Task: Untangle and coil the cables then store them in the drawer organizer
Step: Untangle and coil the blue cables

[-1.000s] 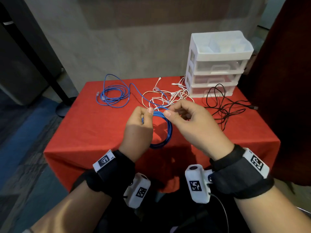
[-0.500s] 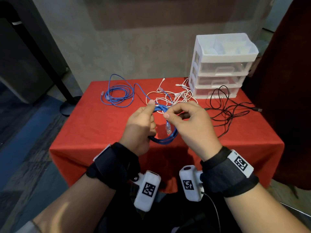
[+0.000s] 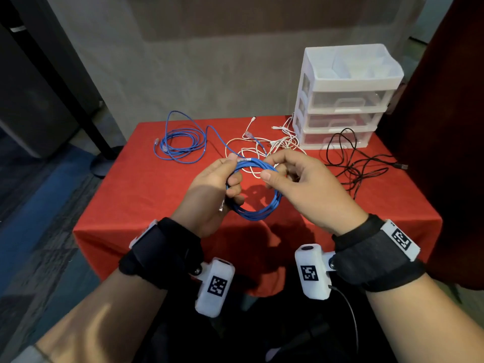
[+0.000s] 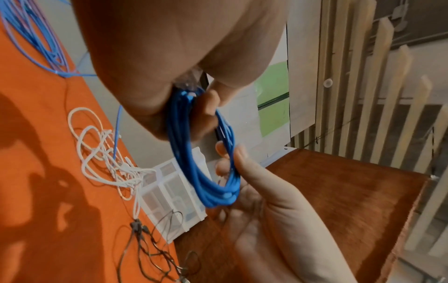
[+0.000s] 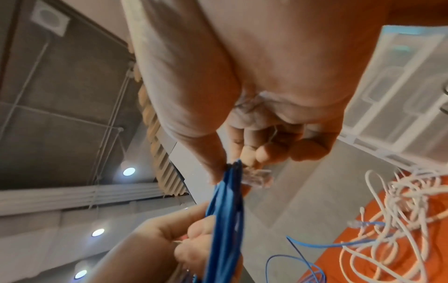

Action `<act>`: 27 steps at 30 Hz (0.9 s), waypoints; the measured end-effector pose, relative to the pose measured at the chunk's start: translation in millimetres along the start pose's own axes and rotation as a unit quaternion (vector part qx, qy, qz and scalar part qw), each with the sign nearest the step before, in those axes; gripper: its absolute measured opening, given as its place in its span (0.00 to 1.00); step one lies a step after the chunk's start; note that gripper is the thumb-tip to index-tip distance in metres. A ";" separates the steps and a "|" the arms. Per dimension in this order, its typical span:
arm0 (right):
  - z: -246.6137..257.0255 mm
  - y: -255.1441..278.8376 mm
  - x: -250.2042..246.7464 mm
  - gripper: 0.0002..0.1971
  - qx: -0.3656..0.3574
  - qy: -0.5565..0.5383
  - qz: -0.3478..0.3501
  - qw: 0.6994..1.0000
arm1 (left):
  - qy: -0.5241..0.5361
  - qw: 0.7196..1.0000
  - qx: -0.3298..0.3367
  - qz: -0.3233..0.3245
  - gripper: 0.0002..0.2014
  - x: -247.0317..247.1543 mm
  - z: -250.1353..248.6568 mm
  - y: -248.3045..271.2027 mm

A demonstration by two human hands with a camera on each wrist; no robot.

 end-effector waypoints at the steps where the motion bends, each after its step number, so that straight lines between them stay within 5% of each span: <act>1: -3.1 -0.6 0.0 0.06 0.007 -0.009 0.005 1.000 | -0.003 1.000 -0.005 0.014 0.11 -0.8 0.9 -0.1; 6: -21.3 -8.4 -5.1 0.04 0.028 -0.053 -0.031 0.998 | -0.214 0.974 0.026 0.075 0.12 -12.2 -2.2 0.0; 12: -47.3 -24.9 10.8 0.04 0.061 -0.055 -0.002 0.997 | -0.233 0.971 0.028 0.049 0.11 -39.8 -2.2 -6.6; 22: -73.3 -76.8 30.3 0.09 0.091 0.114 0.017 0.989 | -0.210 0.955 -0.023 -0.207 0.06 -218.4 -23.9 -52.6; 27: -67.6 -105.9 58.0 0.08 0.070 0.171 0.037 0.982 | -0.222 0.937 -0.084 -0.255 0.07 -281.5 -23.4 -56.5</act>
Point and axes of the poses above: each hand's wrist, its own y-axis away from the middle knuckle, its own x-axis out of the palm, z = x × y, the point moved 10 cm from there along -y, towards the middle knuckle, and after that the axes turned 8 degrees about x, right-handed, at the moved point
